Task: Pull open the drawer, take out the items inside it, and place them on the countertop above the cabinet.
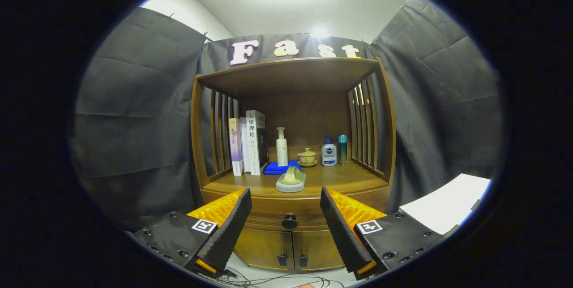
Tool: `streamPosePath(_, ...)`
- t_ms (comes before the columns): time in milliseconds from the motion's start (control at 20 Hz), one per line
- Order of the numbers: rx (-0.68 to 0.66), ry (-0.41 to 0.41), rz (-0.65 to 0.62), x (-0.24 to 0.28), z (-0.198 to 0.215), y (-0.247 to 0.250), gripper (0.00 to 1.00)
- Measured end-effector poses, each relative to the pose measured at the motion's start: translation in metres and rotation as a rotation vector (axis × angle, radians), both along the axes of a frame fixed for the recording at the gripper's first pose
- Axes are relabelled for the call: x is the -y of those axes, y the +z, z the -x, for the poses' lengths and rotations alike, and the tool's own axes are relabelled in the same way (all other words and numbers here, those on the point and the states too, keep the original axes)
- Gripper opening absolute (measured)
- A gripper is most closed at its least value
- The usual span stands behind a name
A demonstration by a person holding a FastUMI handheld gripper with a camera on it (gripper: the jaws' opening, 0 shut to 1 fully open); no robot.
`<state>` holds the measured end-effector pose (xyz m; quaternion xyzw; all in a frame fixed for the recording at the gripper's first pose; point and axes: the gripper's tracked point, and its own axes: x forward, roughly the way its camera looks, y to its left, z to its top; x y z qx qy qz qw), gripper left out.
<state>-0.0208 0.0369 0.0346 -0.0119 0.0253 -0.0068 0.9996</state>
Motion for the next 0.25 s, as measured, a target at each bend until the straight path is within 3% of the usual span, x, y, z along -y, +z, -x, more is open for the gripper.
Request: streamPosePath(250, 0.002, 0.005, 0.017, -0.0007, -0.0009, -0.0002, 0.97)
